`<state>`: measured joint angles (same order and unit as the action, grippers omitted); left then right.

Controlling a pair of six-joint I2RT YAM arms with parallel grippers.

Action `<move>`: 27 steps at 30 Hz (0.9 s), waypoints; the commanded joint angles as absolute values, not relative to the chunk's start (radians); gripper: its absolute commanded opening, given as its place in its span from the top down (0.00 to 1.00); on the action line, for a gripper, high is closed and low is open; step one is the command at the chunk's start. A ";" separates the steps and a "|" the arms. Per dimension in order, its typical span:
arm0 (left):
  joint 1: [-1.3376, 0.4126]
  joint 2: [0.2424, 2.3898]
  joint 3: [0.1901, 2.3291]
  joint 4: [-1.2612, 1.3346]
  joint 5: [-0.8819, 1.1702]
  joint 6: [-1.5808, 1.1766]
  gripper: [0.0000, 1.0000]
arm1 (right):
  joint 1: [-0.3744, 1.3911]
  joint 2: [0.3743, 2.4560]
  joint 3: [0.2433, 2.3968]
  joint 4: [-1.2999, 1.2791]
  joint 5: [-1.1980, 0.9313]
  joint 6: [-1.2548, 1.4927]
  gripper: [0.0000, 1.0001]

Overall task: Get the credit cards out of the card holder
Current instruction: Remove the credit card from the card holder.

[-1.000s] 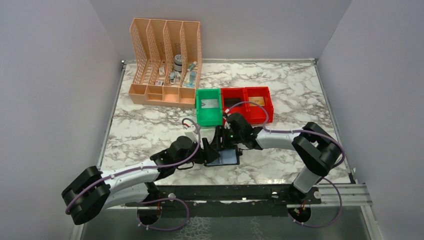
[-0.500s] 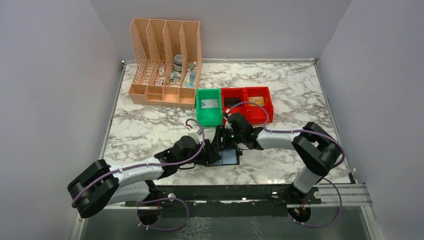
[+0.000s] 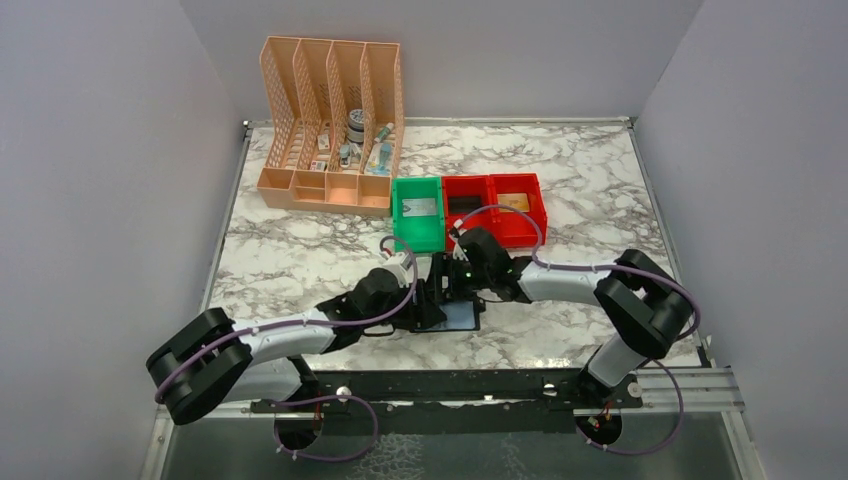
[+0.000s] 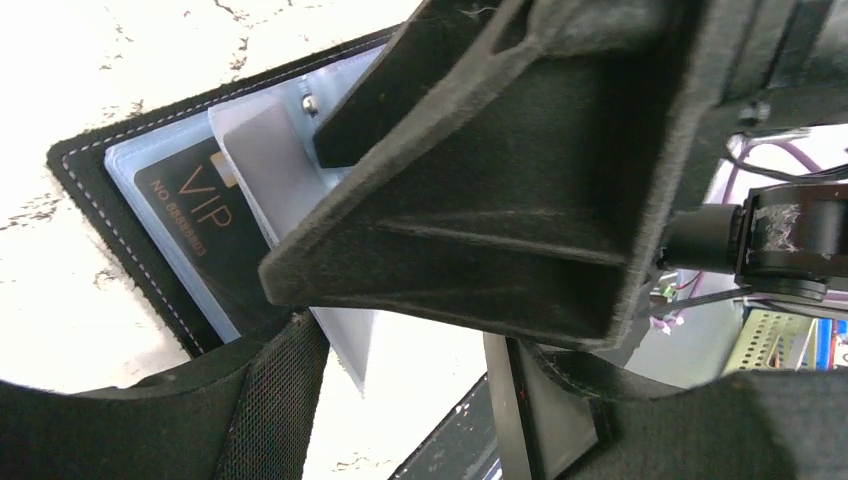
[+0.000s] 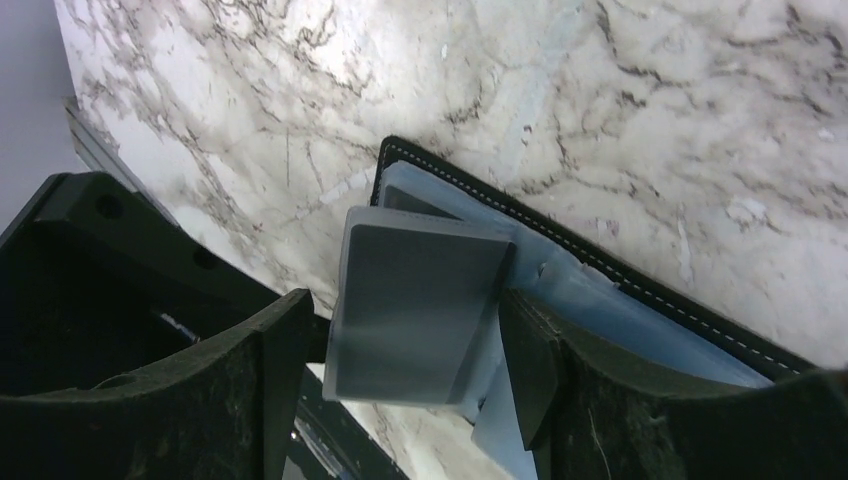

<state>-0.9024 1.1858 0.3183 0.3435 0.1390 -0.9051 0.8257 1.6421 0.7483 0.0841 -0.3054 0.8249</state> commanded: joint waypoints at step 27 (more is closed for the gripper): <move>-0.927 1.447 0.525 0.425 0.241 -0.862 0.37 | 0.636 1.205 0.562 -0.102 -0.173 0.812 0.23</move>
<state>-0.9222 1.4517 0.5068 0.3927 0.2382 -0.8776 0.6395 1.2457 0.5945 -0.1596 -0.1299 0.8177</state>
